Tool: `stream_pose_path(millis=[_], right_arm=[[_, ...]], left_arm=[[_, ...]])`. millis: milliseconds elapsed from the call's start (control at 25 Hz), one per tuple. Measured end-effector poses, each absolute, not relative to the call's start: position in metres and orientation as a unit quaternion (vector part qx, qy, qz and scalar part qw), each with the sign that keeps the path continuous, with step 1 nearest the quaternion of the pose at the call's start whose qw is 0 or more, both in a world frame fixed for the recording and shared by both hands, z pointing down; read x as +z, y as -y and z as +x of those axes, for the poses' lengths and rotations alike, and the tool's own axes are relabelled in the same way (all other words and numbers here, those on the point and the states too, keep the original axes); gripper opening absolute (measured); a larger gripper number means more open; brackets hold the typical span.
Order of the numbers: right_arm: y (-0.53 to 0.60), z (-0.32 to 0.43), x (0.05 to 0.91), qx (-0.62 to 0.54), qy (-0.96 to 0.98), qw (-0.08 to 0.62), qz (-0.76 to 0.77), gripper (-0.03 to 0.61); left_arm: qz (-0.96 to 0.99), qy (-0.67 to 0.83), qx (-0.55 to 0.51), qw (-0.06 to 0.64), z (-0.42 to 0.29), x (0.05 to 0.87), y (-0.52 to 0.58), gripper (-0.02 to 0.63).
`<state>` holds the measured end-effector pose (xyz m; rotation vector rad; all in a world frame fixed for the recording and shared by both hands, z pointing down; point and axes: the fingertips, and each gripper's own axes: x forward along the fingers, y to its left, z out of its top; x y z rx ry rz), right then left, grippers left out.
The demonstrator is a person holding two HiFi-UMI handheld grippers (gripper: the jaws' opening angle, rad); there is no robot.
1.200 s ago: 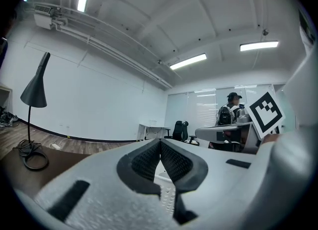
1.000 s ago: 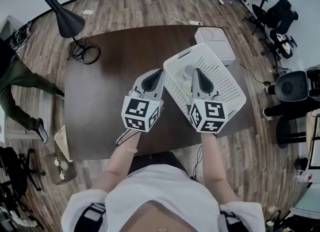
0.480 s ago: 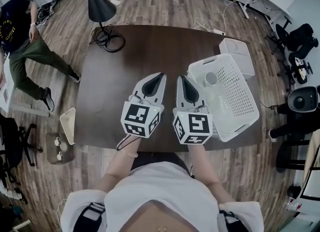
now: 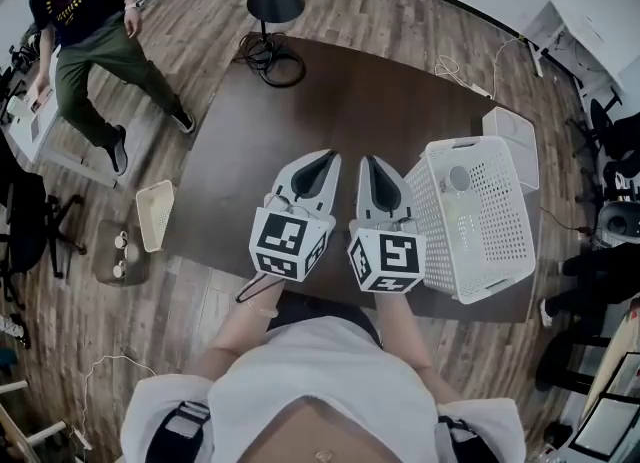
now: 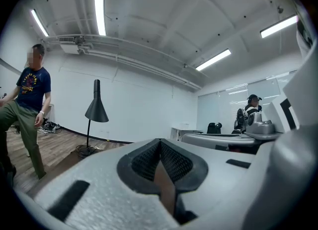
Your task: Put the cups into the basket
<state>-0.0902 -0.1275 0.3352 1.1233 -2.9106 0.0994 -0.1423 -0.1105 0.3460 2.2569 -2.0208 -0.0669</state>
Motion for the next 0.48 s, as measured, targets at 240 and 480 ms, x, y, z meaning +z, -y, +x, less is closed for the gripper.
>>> stream_pose_path(millis=[240, 480], right_arm=[[0.123, -0.096, 0.334, 0.015, 0.933, 0.019, 0.358, 0.011], [0.126, -0.089, 0.335, 0.013, 0.93, 0.023, 0.367, 0.011]], left_arm=[[0.74, 0.67, -0.023, 0.054, -0.147, 0.344, 0.105, 0.01], [0.751, 0.658, -0.022, 0.053, -0.137, 0.344, 0.111, 0.011]])
